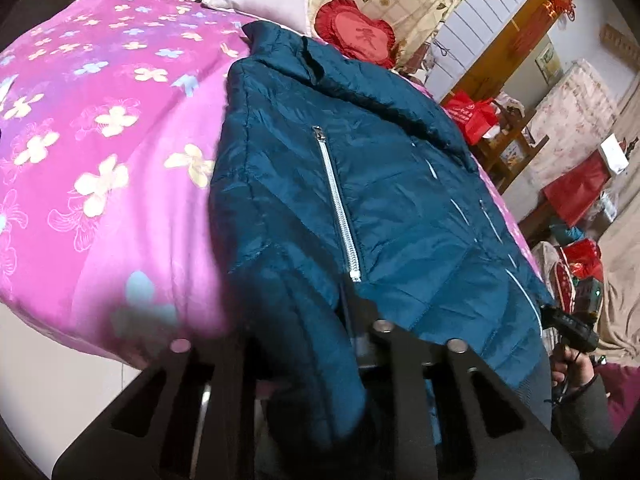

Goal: Fold large clothes
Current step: 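Carry the hem over the jacket body toward the collar with both tools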

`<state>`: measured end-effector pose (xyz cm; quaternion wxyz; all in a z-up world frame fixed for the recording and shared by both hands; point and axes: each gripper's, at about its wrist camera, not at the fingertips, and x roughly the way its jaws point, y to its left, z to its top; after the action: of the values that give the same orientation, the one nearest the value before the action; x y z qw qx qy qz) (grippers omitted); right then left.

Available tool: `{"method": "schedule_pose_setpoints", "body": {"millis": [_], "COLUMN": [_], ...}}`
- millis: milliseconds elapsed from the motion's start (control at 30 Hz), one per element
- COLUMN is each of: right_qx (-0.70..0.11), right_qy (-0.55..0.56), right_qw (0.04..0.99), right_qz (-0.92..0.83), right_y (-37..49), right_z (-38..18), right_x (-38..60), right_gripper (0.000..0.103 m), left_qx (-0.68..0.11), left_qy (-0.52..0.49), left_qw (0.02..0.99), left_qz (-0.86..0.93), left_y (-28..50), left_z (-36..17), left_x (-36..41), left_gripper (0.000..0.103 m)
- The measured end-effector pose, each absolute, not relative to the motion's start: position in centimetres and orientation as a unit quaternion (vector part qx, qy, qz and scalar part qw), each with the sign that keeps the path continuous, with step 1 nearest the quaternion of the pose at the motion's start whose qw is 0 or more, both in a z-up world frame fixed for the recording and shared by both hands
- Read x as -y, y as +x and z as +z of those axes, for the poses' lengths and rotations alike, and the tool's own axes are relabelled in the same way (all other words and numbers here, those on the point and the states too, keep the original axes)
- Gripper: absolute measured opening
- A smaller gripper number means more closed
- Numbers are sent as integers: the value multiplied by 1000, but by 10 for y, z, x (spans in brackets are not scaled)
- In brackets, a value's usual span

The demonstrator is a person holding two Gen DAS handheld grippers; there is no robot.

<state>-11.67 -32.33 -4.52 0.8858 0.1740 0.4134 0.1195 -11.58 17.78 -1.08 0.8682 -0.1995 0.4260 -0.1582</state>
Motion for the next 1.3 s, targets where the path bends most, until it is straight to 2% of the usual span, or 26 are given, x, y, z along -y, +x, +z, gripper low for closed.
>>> {"method": "schedule_pose_setpoints", "body": {"millis": [100, 233, 500, 800, 1300], "right_qx": [-410, -380, -308, -250, -209], "right_qy": [170, 162, 188, 228, 200], "right_qw": [890, 905, 918, 921, 932], "right_qz": [104, 102, 164, 191, 218], "right_y": [-118, -127, -161, -187, -240], "right_z": [-37, -15, 28, 49, 76], "right_x": [320, 318, 306, 308, 314], "right_gripper": [14, 11, 11, 11, 10], "left_qx": [-418, -385, -350, -340, -320], "left_qy": [-200, -216, -258, -214, -191], "left_qw": [869, 877, 886, 903, 917], "left_qz": [-173, -189, -164, -153, -142], "left_y": [-113, -114, -125, -161, -209], "left_z": [4, 30, 48, 80, 115], "left_x": [-181, -199, -242, -235, -237], "left_gripper": [8, 7, 7, 7, 7]}}
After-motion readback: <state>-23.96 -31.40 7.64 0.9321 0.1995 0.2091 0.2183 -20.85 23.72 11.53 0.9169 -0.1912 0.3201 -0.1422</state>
